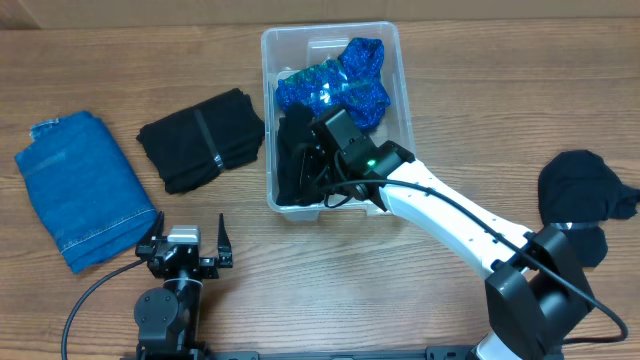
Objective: Pack container
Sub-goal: 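Carry the black garment into the bin and release it, then push the black garment down into the bin with the right gripper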
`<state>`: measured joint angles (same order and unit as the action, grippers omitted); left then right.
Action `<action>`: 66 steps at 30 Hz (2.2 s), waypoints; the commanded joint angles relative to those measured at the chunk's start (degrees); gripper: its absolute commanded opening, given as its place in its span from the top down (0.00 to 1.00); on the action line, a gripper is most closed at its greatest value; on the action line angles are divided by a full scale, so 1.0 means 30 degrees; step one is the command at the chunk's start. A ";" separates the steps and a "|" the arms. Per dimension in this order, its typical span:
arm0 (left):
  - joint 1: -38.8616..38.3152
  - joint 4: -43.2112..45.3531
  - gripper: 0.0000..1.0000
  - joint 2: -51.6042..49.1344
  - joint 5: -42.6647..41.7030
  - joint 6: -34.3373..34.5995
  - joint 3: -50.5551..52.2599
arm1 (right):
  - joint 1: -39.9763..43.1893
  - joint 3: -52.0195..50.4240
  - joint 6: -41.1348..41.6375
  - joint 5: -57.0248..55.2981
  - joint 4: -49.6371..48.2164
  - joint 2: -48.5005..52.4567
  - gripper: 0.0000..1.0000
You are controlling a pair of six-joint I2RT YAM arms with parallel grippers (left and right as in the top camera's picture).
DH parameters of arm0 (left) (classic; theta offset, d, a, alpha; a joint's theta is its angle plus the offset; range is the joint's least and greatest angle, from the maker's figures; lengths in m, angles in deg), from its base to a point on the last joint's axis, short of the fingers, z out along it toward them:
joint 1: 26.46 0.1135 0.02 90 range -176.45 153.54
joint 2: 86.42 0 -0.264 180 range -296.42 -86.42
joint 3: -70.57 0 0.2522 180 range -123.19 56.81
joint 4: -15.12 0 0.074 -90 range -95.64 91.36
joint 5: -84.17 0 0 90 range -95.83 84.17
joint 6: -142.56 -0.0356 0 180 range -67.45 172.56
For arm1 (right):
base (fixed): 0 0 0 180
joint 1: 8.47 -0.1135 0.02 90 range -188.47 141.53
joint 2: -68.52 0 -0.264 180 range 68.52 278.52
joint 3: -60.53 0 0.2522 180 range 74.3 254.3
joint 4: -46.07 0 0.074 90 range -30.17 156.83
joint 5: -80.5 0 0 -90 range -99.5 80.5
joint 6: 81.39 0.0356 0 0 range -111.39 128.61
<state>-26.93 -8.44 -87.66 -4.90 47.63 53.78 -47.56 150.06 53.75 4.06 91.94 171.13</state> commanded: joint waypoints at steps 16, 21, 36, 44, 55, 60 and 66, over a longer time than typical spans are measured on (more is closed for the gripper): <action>-0.0102 0.0022 0.00 0.0058 0.0182 -0.0430 0.0102 | -0.0022 0.0022 -0.5362 -0.0087 0.1960 -0.0073 0.16; -0.0102 0.0022 0.00 0.0058 0.0182 -0.0430 0.0102 | 0.0109 0.1020 -0.7169 -0.1807 0.3752 -0.0087 0.11; -0.0102 0.0022 0.00 0.0058 0.0189 -0.0430 0.0102 | 0.0109 0.4750 -0.8211 -0.4517 0.6980 -0.0058 0.90; -0.0102 0.0022 0.00 0.0058 0.0182 -0.0430 0.0102 | 0.0102 0.4750 -0.8218 -0.4510 0.6317 0.1013 0.93; -0.0102 0.0022 0.00 0.0058 0.0182 -0.0430 0.0102 | 0.0102 0.4750 -0.8204 -0.4510 0.6841 0.4575 0.93; -0.0102 0.0022 0.00 0.0058 0.0182 -0.0430 0.0102 | 0.0102 0.4750 -0.8204 -0.4510 0.6849 0.5275 0.93; -0.0102 0.0022 0.00 0.0058 0.0182 -0.0430 0.0102 | 0.0109 0.5464 -0.8225 -0.4510 0.7242 0.5078 0.93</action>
<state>-26.93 -8.48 -87.66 -4.88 47.63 53.78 -47.45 163.48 29.38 -8.92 112.64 186.27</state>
